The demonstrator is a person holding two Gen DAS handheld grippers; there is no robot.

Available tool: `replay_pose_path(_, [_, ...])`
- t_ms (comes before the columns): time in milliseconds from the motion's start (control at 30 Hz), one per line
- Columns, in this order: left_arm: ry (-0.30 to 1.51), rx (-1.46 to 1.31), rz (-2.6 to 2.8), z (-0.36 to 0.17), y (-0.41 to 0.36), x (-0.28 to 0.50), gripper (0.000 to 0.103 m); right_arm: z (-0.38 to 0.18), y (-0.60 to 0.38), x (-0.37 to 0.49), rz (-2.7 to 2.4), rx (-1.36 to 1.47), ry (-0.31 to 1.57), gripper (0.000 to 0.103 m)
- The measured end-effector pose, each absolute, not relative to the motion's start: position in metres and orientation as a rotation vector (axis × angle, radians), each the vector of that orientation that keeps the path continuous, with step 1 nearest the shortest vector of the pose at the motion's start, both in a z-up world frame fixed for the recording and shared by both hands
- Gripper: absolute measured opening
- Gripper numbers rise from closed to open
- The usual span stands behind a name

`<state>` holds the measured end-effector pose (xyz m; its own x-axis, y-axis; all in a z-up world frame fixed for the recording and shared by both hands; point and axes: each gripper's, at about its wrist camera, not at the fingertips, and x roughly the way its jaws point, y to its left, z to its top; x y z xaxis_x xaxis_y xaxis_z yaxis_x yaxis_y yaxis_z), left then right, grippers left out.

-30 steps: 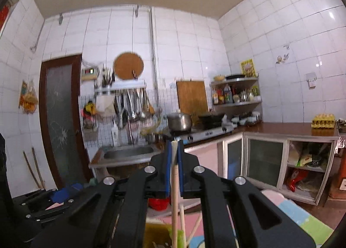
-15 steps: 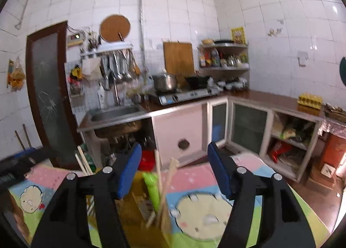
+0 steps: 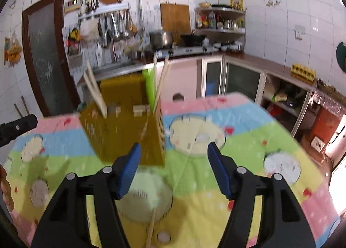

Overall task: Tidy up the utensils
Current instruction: 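Close the left tool on the blue-handled spoon while the right tool grasps a chopstick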

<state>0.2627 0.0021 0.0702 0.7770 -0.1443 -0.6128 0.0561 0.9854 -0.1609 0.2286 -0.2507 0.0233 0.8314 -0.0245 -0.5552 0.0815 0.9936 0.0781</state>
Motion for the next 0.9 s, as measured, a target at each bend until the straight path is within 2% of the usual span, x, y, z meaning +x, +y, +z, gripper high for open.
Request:
replay_pose_path(300, [0.827, -0.076, -0.067, 0.004, -0.014, 0.246, 0.098, -0.042, -0.237, 0.228, -0.055, 0.072, 0.72, 0.061])
replay_pose_path(400, [0.867, -0.068, -0.072, -0.013, -0.02, 0.241, 0.098, -0.054, -0.235, 0.234, -0.051, 0.068, 0.769, 0.051])
replay_pose_path(467, [0.881, -0.047, -0.073, -0.022, -0.026, 0.238, 0.098, -0.059, -0.233, 0.238, -0.044, 0.063, 0.796, 0.049])
replay_pose_path(533, [0.898, -0.032, -0.072, -0.029, -0.03, 0.235, 0.098, -0.062, -0.23, 0.24, -0.039, 0.05, 0.824, 0.038])
replay_pose_path(733, [0.941, -0.045, -0.083, -0.041, -0.038, 0.234, 0.097, -0.065, -0.222, 0.243, -0.028, 0.036, 0.852, 0.027])
replay_pose_path(900, [0.973, -0.056, -0.084, -0.05, -0.041, 0.234, 0.089, -0.066, -0.218, 0.245, -0.022, 0.038, 0.86, 0.021])
